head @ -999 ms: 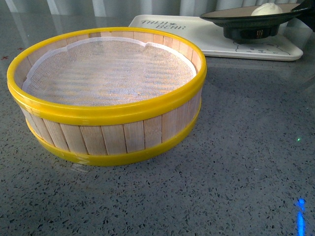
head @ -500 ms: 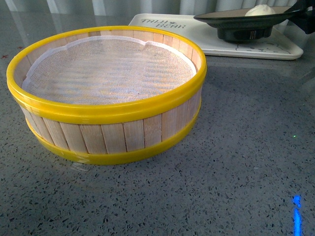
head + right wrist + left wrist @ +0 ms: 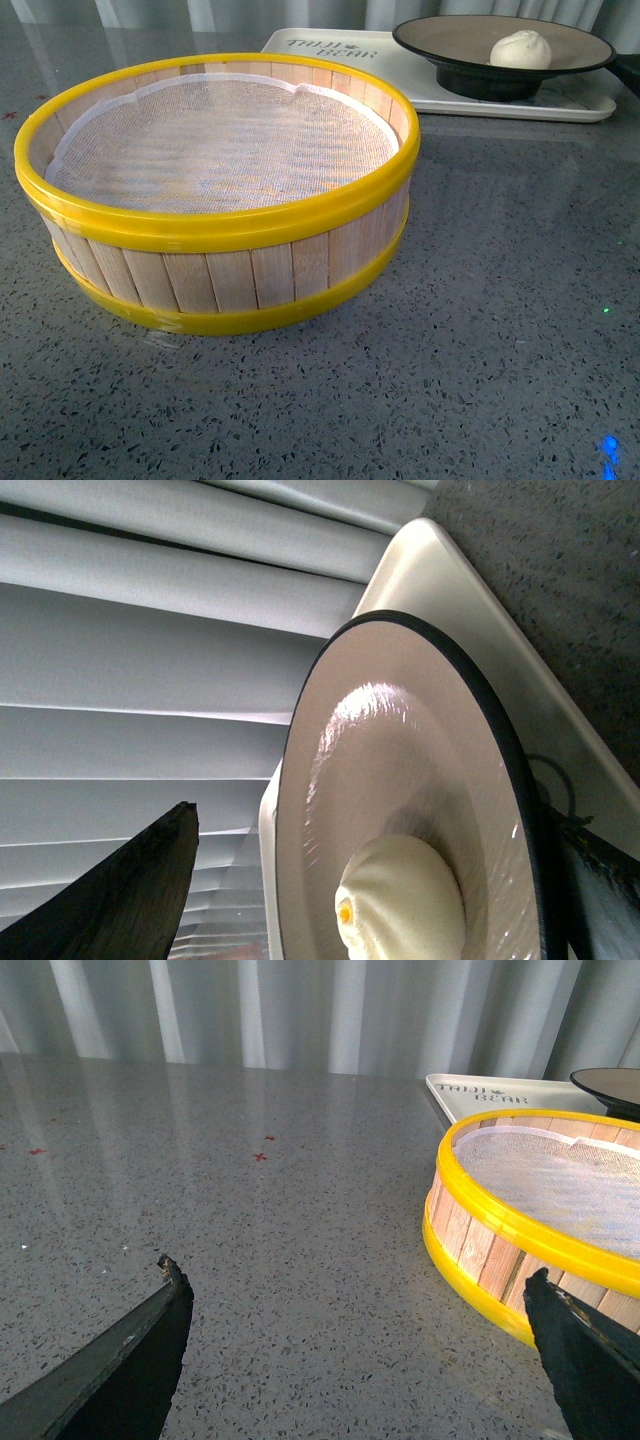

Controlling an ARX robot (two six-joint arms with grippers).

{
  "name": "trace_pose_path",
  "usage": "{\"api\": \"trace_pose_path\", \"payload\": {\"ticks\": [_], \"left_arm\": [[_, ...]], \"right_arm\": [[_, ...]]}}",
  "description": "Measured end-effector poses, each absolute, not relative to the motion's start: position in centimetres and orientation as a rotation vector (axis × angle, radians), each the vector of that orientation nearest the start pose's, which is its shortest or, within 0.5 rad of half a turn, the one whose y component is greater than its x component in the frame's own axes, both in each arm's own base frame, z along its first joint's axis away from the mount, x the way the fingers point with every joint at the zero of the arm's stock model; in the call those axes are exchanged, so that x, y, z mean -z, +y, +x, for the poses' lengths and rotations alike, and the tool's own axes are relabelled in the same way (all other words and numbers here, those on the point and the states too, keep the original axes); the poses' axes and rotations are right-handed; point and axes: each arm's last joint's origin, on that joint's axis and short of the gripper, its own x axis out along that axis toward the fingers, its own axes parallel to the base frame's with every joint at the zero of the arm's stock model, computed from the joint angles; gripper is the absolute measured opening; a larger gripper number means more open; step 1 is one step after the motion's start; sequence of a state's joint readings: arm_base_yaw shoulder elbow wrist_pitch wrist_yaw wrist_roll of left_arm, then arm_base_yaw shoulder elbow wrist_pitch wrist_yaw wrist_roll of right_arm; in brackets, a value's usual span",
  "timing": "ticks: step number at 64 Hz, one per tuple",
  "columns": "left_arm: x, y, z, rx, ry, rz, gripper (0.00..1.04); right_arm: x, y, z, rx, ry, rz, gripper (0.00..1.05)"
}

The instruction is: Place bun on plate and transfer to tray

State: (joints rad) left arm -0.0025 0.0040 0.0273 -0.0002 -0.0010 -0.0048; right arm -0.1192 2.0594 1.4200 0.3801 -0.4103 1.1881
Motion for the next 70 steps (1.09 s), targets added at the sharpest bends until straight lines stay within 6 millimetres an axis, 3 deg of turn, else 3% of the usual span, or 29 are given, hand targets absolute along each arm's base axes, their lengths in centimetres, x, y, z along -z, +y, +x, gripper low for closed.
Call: {"api": "trace_pose_path", "payload": {"ticks": [15, 30, 42, 50, 58, 70], "left_arm": [[-17.2, 0.0, 9.6, 0.002, -0.023, -0.004, 0.98], [-17.2, 0.0, 9.6, 0.002, -0.023, -0.004, 0.98], [-17.2, 0.0, 9.6, 0.002, -0.023, -0.004, 0.98], [-17.2, 0.0, 9.6, 0.002, -0.023, -0.004, 0.98], [-17.2, 0.0, 9.6, 0.002, -0.023, -0.004, 0.98], [-17.2, 0.0, 9.6, 0.002, -0.023, -0.004, 0.98]], "right_arm": [[-22.0, -4.6, 42.8, -0.067, 0.408, 1.262, 0.96], [-22.7, -6.9, 38.4, 0.043, 0.393, 1.296, 0.96], [-23.4, -8.7, 32.9, 0.11, 0.324, 1.251, 0.96], [-24.0, -8.7, 29.1, 0.16, 0.235, 1.097, 0.96], [-24.0, -8.3, 25.5, 0.224, 0.102, 0.838, 0.96], [-21.9, -7.2, 20.6, 0.336, -0.043, 0.356, 0.96]]}}
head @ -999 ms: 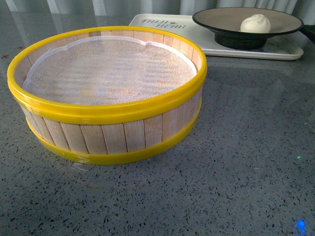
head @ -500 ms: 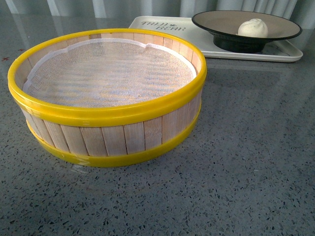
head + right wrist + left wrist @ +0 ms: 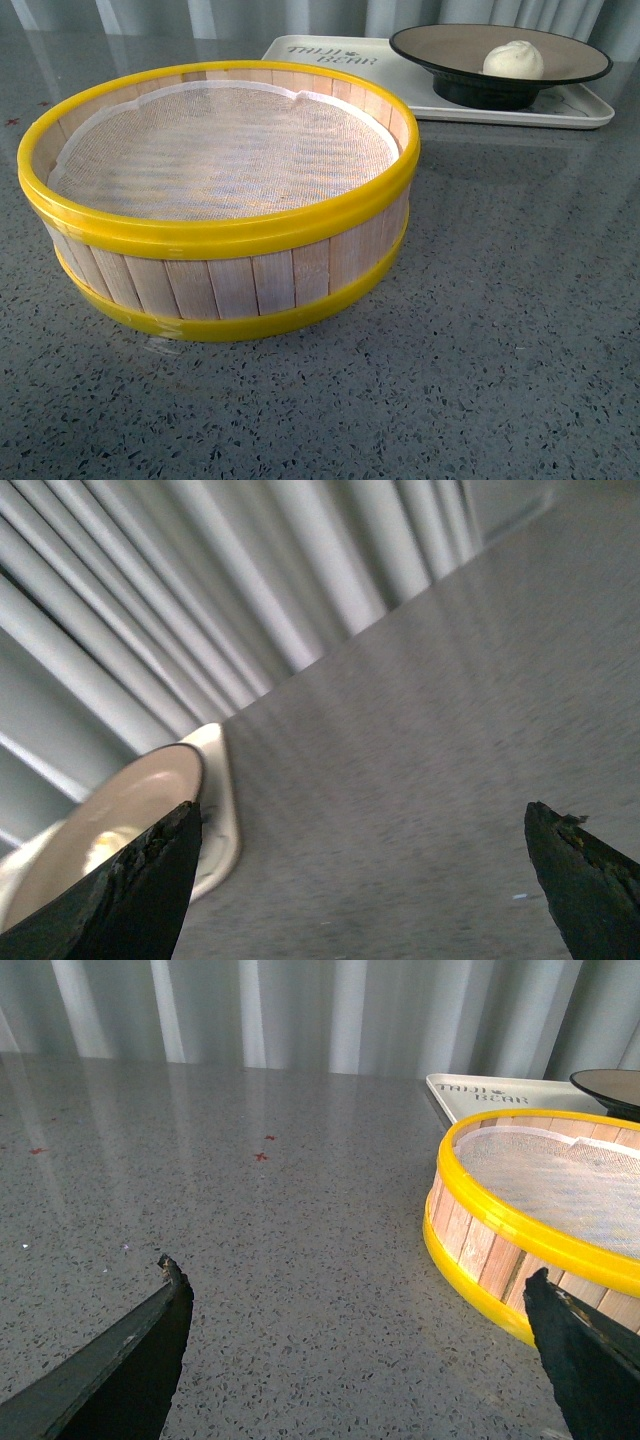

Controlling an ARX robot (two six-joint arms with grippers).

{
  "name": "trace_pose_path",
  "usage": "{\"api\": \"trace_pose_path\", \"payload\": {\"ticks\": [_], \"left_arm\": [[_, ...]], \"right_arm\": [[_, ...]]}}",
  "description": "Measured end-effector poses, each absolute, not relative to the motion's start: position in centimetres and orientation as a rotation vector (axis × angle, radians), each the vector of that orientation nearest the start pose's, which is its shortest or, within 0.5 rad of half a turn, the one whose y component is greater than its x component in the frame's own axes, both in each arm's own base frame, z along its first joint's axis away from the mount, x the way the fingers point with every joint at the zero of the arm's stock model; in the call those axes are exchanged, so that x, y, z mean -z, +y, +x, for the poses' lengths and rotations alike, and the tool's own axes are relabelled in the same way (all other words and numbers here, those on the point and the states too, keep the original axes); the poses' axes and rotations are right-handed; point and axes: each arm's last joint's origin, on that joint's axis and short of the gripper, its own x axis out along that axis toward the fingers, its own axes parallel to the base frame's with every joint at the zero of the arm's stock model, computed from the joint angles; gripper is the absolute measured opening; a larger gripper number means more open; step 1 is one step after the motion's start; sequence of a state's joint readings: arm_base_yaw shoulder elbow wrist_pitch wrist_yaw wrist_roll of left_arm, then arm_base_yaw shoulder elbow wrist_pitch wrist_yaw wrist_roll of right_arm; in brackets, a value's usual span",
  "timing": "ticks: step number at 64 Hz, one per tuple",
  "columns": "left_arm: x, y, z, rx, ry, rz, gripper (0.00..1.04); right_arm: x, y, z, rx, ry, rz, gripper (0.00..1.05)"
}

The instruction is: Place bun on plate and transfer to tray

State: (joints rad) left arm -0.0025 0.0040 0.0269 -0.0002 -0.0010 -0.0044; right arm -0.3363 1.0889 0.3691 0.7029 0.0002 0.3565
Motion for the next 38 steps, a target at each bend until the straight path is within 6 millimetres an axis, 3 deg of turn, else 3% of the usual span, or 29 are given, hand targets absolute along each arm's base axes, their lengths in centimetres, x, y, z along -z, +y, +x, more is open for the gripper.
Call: {"api": "trace_pose_path", "payload": {"ticks": [3, 12, 38], "left_arm": [[-17.2, 0.0, 9.6, 0.002, -0.023, -0.004, 0.98], [-17.2, 0.0, 9.6, 0.002, -0.023, -0.004, 0.98], [-17.2, 0.0, 9.6, 0.002, -0.023, -0.004, 0.98]], "right_arm": [[-21.3, -6.8, 19.8, 0.318, -0.044, 0.271, 0.95], [-19.5, -4.8, 17.8, 0.026, 0.016, 0.08, 0.71], [-17.9, -2.0, 14.8, 0.008, 0.014, 0.011, 0.04]]}}
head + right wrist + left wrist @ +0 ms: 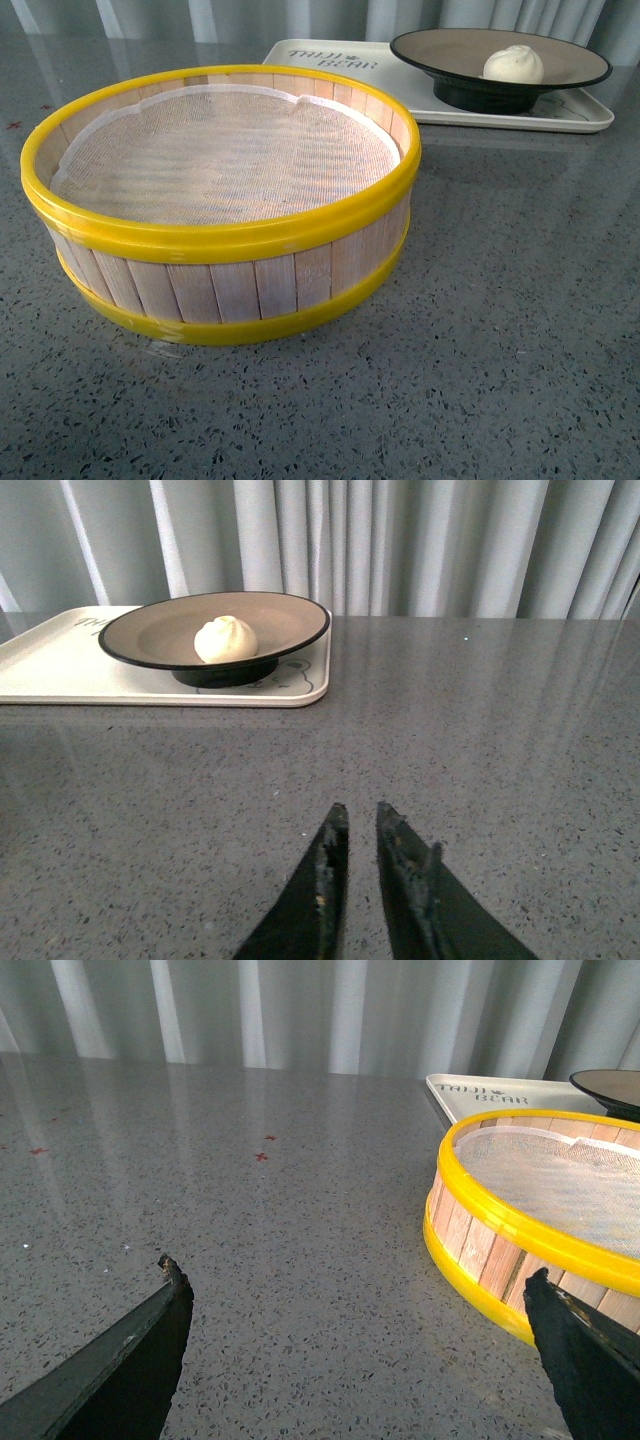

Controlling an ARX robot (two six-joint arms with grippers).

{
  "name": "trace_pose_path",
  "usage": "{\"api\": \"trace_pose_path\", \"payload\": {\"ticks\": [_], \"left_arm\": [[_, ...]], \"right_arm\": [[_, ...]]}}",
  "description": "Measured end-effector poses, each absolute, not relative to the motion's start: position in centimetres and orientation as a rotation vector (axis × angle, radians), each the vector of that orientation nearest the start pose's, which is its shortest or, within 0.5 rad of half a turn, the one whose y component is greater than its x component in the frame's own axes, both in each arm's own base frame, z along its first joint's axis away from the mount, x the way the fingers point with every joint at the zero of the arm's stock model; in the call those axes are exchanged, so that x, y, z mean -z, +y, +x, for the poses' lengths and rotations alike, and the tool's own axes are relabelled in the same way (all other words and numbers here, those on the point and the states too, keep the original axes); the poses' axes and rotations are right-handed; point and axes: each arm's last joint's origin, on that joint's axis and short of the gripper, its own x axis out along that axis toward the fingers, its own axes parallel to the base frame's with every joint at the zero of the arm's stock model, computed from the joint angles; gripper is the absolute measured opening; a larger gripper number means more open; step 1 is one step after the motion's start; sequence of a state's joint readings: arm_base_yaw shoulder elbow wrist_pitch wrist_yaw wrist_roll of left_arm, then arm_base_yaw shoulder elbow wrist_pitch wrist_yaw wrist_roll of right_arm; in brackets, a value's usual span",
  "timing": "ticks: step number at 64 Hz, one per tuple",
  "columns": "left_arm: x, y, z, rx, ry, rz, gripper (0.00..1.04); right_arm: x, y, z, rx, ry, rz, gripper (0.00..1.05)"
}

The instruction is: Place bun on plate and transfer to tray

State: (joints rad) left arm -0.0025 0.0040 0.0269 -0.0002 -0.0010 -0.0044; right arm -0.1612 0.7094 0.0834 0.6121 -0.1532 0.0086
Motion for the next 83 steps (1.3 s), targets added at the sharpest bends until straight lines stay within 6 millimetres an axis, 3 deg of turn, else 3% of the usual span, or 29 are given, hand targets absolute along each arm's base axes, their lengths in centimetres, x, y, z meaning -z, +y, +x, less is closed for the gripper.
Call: {"api": "trace_pose_path", "payload": {"ticks": [25, 83], "left_arm": [[-17.2, 0.0, 9.6, 0.002, -0.023, -0.004, 0.98], [-17.2, 0.0, 9.6, 0.002, -0.023, -0.004, 0.98]], "right_arm": [[-16.6, -0.1, 13.1, -0.003, 0.002, 0.003, 0.02], [-16.8, 0.0, 10.8, 0.003, -0.008, 0.003, 0.02]]}}
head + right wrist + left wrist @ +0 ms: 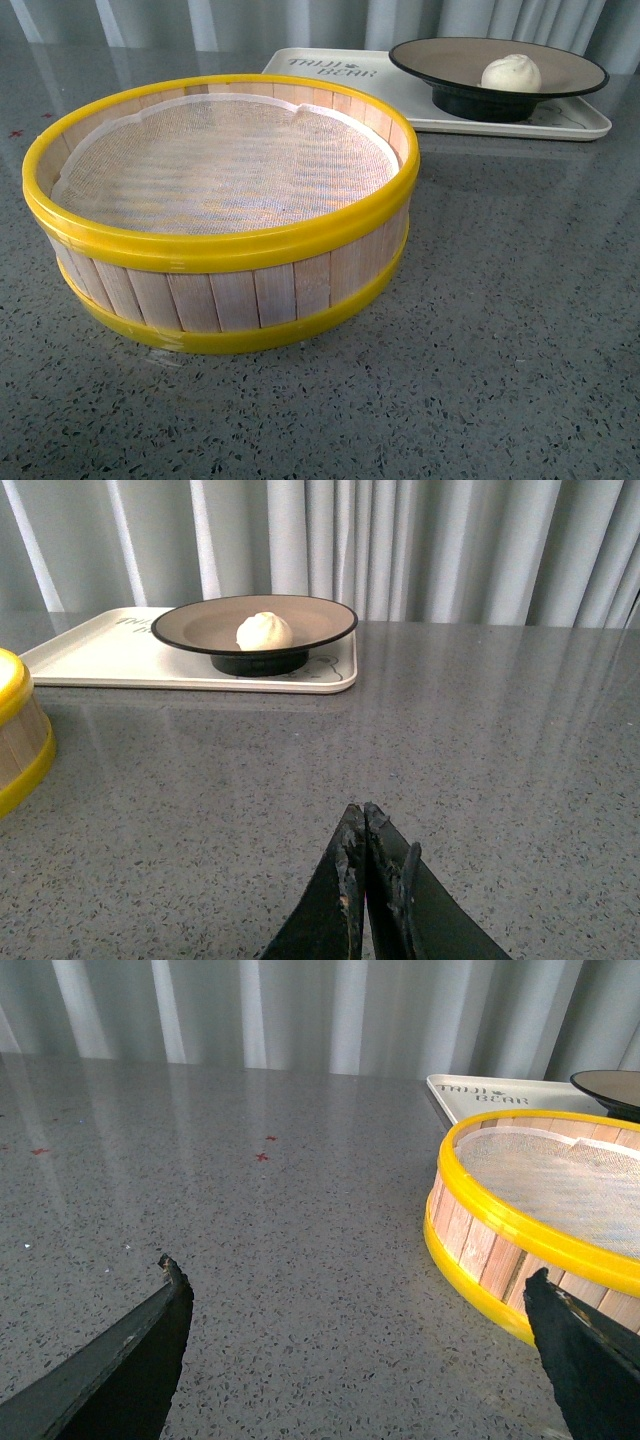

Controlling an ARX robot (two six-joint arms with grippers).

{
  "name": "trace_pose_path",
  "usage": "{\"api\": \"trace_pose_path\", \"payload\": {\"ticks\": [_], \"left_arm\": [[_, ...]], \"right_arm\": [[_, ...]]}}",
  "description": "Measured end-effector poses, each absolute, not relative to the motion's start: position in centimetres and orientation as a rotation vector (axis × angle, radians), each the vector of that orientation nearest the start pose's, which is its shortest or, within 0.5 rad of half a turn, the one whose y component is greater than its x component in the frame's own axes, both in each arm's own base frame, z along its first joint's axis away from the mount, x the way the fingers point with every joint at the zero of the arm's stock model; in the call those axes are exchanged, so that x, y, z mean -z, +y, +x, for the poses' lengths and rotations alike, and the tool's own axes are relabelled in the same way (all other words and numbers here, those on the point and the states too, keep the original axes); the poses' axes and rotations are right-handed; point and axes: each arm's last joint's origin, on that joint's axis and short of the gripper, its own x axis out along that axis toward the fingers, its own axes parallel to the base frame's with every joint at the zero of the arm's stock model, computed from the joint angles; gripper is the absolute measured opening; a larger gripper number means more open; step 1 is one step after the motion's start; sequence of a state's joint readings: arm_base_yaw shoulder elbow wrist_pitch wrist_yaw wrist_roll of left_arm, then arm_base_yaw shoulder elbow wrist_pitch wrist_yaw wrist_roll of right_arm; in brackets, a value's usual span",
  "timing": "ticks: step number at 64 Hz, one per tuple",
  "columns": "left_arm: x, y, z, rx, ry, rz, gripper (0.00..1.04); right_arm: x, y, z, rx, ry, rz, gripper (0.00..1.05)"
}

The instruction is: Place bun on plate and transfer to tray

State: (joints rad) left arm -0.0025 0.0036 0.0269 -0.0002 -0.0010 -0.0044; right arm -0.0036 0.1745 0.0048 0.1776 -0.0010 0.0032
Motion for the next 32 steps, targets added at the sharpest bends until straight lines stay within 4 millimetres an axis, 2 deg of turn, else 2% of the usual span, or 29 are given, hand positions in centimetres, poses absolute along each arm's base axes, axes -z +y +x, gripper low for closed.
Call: {"api": "trace_pose_path", "payload": {"ticks": [7, 23, 32], "left_arm": [[-17.24, -0.02, 9.62, 0.002, -0.023, -0.005, 0.98], [-17.24, -0.02, 9.62, 0.002, -0.023, -0.004, 0.98], [-17.24, -0.02, 9.62, 0.002, -0.023, -0.004, 0.98]], "right_arm": [[-16.38, -0.03, 9.91, 0.002, 0.017, 0.003, 0.02], [-16.52, -0.03, 9.76, 0.002, -0.002, 0.002, 0.02], [-16.52, -0.03, 9.76, 0.002, -0.003, 0.002, 0.26]]}}
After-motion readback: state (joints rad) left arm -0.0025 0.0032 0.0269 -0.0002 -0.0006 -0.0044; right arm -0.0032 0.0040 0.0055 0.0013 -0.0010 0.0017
